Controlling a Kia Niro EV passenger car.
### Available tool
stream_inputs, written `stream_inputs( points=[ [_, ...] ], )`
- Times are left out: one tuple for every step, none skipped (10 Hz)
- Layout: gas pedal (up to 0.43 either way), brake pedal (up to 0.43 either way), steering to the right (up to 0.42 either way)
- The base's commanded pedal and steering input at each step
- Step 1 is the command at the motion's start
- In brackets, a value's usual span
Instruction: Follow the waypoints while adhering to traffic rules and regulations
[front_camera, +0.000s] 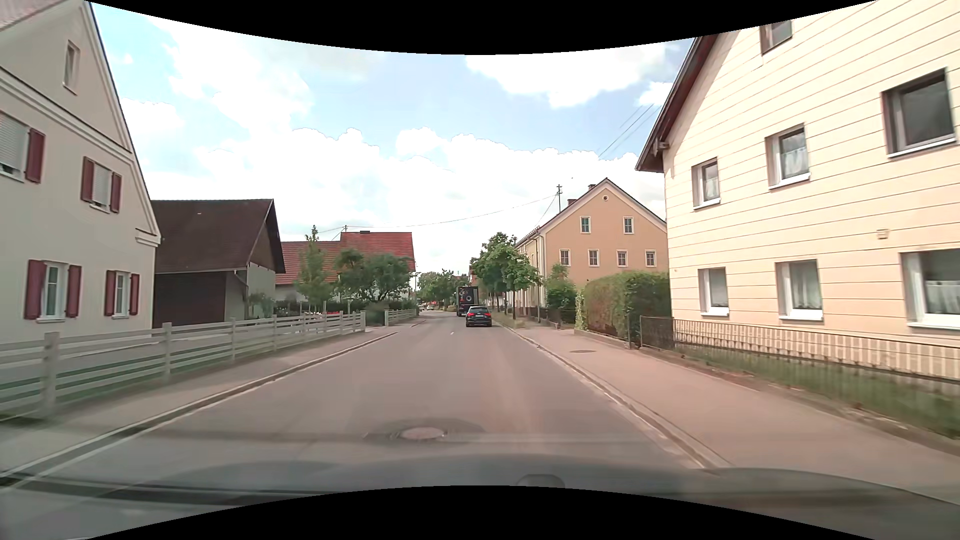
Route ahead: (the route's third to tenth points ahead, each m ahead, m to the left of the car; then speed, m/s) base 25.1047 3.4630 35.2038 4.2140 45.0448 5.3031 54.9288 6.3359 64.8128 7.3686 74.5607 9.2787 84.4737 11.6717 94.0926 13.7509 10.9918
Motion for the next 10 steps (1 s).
stream_inputs(
  points=[
    [0.177, 0.000, -0.024],
    [0.177, 0.000, -0.023],
    [0.177, 0.000, -0.022],
    [0.177, 0.000, -0.022],
    [0.177, 0.000, -0.022],
    [0.177, 0.000, -0.021],
    [0.177, 0.000, -0.020],
    [0.169, 0.000, -0.020],
    [0.169, 0.000, -0.020],
    [0.169, 0.000, -0.020]
  ],
)
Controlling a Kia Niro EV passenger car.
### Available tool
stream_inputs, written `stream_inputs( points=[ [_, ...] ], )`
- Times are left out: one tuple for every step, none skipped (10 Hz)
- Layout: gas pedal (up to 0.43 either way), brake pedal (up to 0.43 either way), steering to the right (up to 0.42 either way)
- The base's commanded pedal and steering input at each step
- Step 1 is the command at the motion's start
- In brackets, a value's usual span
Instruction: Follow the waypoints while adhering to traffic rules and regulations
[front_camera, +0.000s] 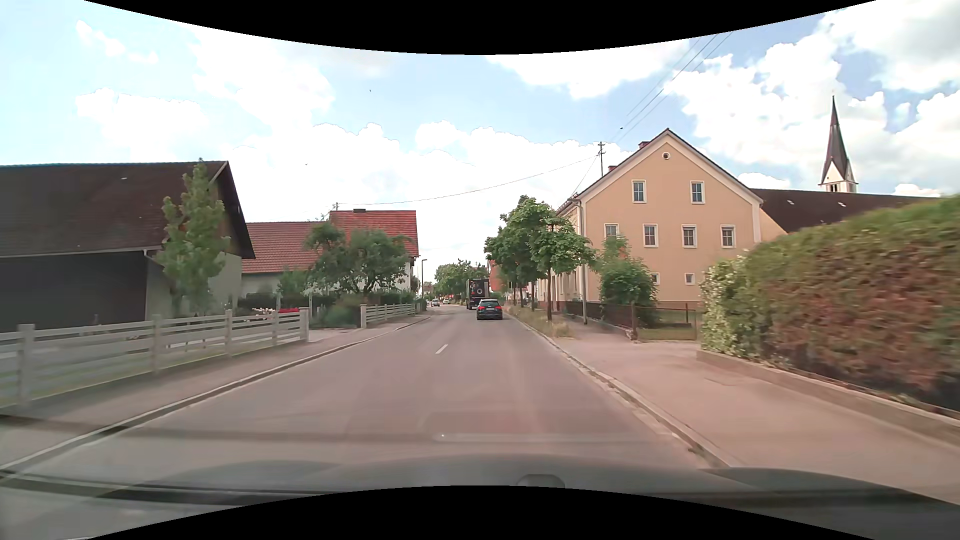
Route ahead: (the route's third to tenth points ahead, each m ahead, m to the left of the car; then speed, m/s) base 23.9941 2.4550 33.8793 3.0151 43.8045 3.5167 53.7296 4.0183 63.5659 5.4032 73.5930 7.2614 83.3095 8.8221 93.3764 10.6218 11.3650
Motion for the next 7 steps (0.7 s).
stream_inputs(
  points=[
    [0.169, 0.000, -0.018],
    [0.169, 0.000, -0.015],
    [0.157, 0.000, -0.009],
    [0.138, 0.000, -0.006],
    [0.130, 0.000, -0.006],
    [0.130, 0.000, -0.005],
    [0.130, 0.000, -0.005]
  ],
)
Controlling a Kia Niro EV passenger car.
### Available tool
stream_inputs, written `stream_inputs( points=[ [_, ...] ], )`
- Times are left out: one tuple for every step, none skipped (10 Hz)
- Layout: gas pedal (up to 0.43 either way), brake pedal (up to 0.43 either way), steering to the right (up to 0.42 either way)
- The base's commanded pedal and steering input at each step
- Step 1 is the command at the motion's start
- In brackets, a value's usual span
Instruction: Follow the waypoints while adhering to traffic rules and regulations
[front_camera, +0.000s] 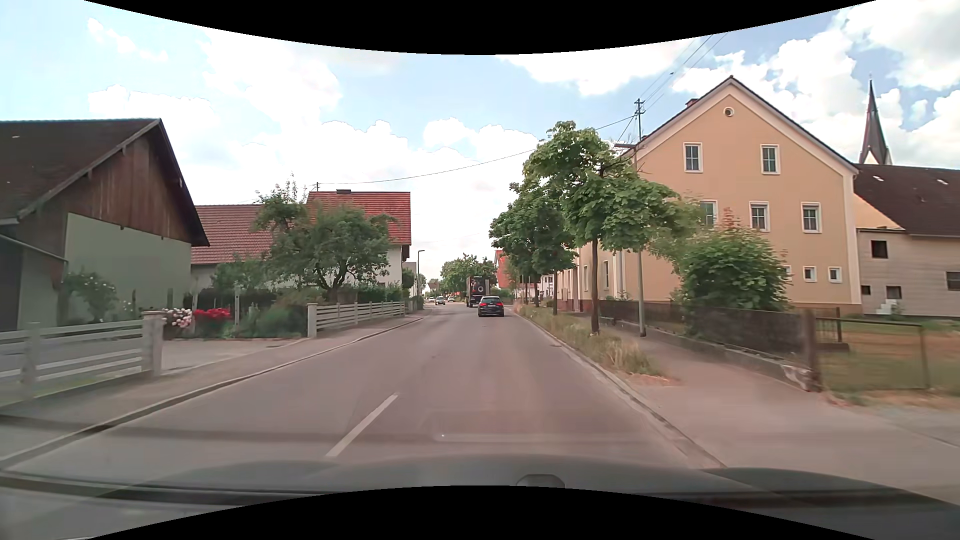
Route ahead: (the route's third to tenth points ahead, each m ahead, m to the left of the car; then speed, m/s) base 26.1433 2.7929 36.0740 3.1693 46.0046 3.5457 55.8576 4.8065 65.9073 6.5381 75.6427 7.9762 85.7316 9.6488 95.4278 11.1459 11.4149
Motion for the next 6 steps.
stream_inputs(
  points=[
    [0.130, 0.000, -0.005],
    [0.130, 0.000, -0.005],
    [0.157, 0.000, -0.005],
    [0.169, 0.000, -0.005],
    [0.169, 0.000, -0.005],
    [0.169, 0.000, -0.005]
  ],
)
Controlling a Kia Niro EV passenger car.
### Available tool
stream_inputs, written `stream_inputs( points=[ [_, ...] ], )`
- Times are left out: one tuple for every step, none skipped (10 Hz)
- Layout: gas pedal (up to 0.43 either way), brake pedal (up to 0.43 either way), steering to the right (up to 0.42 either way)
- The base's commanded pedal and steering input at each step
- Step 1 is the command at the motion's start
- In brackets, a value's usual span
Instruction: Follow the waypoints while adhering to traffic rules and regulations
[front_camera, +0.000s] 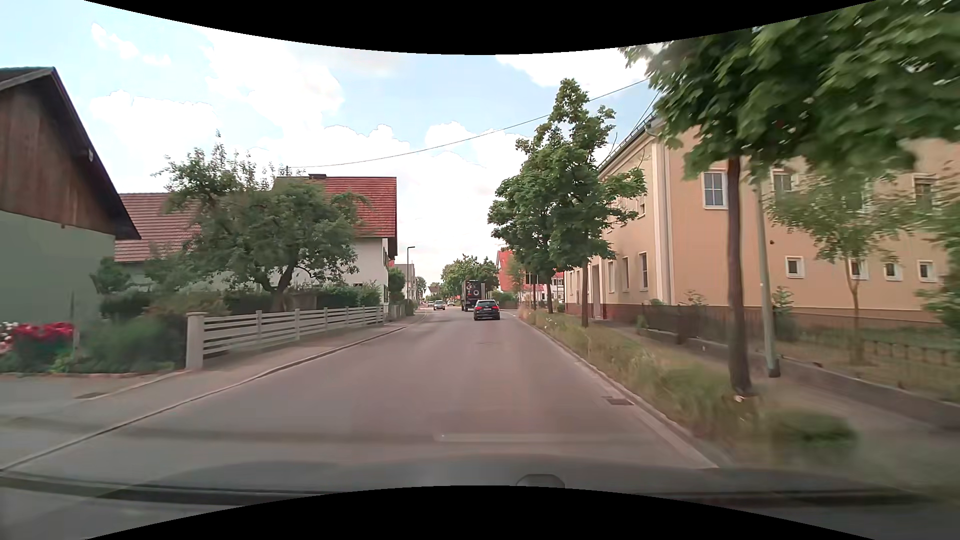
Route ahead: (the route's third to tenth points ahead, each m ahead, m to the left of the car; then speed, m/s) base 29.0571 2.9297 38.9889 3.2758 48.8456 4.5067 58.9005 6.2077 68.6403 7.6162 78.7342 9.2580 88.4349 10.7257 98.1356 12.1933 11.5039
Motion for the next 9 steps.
stream_inputs(
  points=[
    [0.169, 0.000, -0.005],
    [0.169, 0.000, -0.005],
    [0.157, 0.000, -0.006],
    [0.157, 0.000, -0.006],
    [0.150, 0.000, -0.006],
    [0.150, 0.000, -0.007],
    [0.150, 0.000, -0.007],
    [0.150, 0.000, -0.008],
    [0.130, 0.000, -0.008]
  ],
)
